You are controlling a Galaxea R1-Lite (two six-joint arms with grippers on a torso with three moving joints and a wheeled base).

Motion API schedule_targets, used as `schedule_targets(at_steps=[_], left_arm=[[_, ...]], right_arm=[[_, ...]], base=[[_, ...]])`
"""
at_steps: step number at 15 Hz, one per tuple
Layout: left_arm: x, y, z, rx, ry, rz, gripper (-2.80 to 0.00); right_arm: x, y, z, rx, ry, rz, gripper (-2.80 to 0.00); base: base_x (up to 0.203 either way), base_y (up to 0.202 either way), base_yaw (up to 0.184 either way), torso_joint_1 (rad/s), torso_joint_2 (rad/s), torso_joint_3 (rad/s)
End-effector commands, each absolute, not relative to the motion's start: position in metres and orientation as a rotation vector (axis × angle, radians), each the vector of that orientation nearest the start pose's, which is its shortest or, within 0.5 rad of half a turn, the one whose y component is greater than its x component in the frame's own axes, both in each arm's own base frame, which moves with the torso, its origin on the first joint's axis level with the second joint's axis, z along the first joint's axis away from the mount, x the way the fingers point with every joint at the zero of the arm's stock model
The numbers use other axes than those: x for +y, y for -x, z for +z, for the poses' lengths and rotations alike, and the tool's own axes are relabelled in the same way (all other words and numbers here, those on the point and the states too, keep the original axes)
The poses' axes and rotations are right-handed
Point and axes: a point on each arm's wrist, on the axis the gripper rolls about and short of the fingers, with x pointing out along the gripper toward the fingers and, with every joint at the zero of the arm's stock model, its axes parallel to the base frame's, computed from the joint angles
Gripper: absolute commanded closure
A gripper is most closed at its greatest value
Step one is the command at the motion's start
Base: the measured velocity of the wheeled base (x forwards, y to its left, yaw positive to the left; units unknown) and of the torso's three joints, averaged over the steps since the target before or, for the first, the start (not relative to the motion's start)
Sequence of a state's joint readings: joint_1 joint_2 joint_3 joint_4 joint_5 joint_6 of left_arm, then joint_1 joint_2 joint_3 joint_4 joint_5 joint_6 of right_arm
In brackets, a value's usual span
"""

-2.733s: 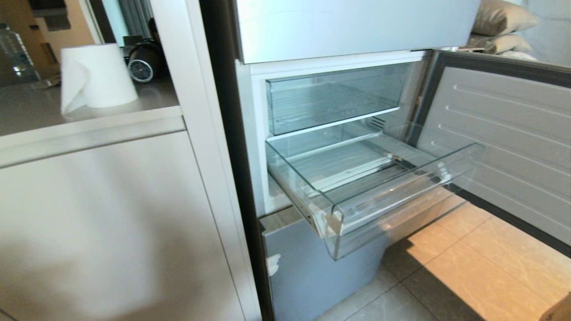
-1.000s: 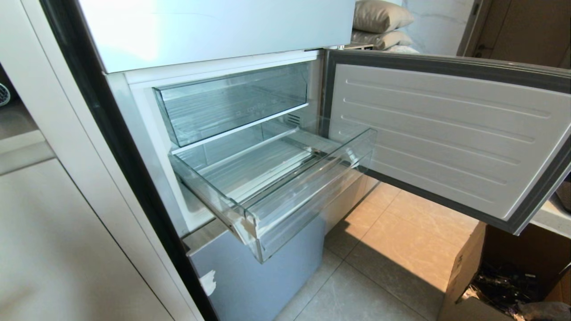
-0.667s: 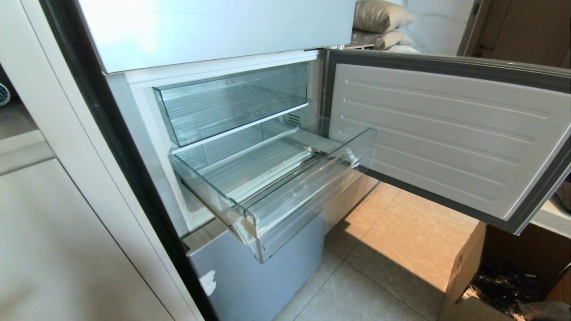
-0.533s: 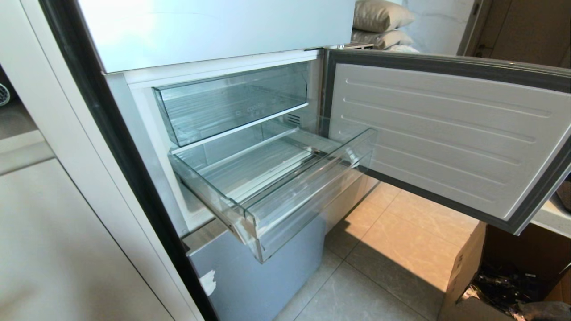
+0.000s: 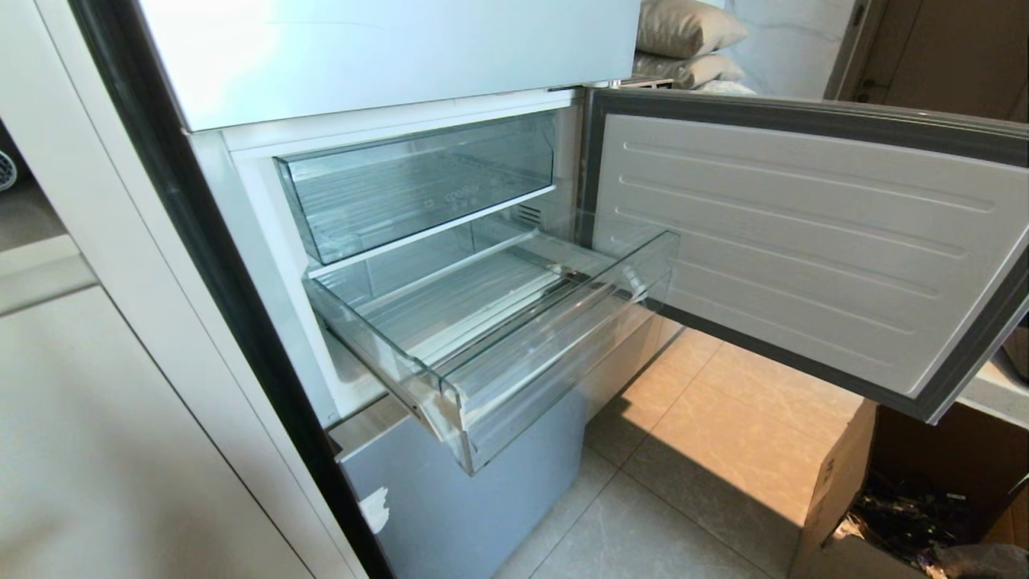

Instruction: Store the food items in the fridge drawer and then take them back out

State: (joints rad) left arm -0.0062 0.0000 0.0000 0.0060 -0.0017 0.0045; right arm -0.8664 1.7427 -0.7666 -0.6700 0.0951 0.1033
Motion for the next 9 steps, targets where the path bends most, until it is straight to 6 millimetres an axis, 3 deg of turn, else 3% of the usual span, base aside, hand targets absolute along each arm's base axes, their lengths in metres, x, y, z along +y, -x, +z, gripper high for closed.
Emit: schedule_targets(at_steps=[1,9], left_arm=[[0.000,0.023,0.075,0.006,-0.005,-0.008,0.00],[0.000,0.023,0.075,0.006,-0.005,-0.007,0.00]], right_arm=[[-0.251,-0.216,0.151,0.256,-0.248,-0.792,-2.80],[-0.298,-0.255,0.141,0.219,-0.225,-0.799,-2.80]], base=[[0.000,0.000,0.000,0.000,0.00,0.000],[0.000,0.000,0.000,0.000,0.00,0.000]])
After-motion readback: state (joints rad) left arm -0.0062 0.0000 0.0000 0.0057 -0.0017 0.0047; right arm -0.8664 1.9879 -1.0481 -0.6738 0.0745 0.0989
